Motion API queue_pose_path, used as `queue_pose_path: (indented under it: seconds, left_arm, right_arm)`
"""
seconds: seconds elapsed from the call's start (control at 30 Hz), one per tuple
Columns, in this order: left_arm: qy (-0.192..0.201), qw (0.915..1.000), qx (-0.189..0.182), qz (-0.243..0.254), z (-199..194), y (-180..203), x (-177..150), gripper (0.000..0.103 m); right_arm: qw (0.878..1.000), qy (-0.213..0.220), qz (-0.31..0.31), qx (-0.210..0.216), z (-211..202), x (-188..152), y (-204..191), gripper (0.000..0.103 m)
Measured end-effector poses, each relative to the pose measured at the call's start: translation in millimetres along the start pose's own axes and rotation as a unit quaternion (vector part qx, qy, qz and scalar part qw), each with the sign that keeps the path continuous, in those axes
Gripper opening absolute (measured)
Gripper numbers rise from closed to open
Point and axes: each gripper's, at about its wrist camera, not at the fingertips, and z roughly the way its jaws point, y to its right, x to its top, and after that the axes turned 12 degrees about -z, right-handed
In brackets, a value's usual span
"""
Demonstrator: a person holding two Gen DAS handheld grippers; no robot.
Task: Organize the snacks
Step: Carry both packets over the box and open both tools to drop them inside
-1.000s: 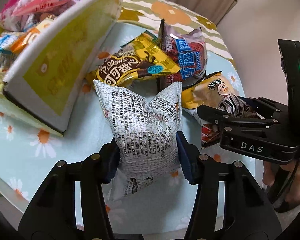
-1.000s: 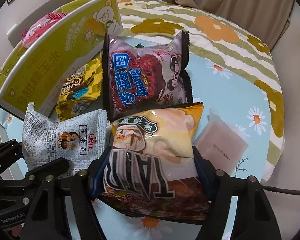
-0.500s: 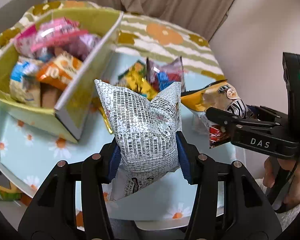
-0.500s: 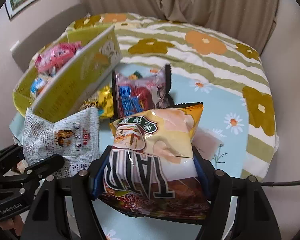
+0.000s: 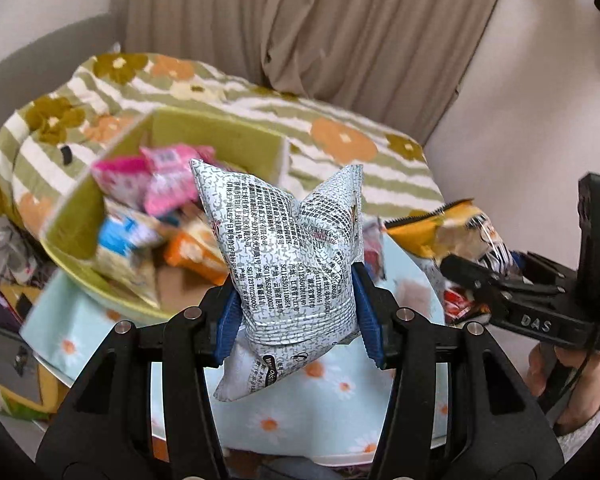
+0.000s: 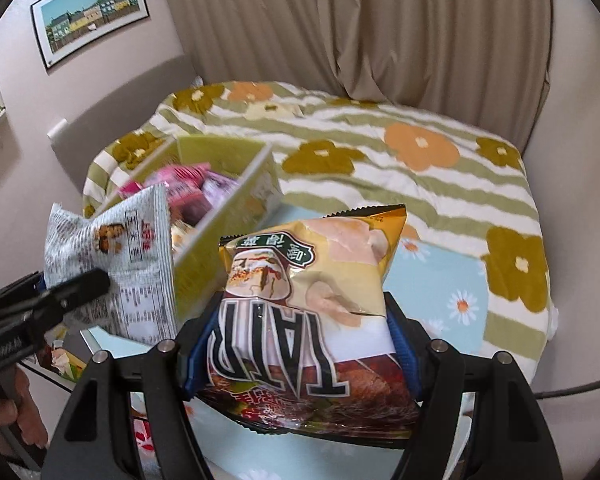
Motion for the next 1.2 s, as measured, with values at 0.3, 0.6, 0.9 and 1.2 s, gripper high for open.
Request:
queue_pose_path:
  seconds: [0.3, 0.6, 0.9, 1.2]
  left_arm:
    - [-0.012, 0.9997, 0.000, 0.022, 5.3, -66.3, 61.9, 0.047]
    - [-0.077, 0.9912, -0.026, 0.105, 53.9, -106.6, 80.9, 0.047]
    - [-0.112, 0.9823, -0.032, 0.147, 71.9, -131.4, 76.0, 0.103]
    - [-0.105, 0.9867, -0.025, 0.122, 46.6, -171.2, 89.4, 0.103]
  right_arm:
    - [1.000, 0.027, 0.016, 0.000, 11.2, 49.9, -59.9, 0.069]
    - [0.998, 0.028, 0.052, -0.031, 39.6, 83.4, -103.9, 0.069]
    - [0.993, 0.006, 0.101, -0.065, 53.1, 84.5, -129.8, 0.069]
    - [0.992, -0.010, 0.109, -0.059, 67.8, 95.3, -148.7, 0.069]
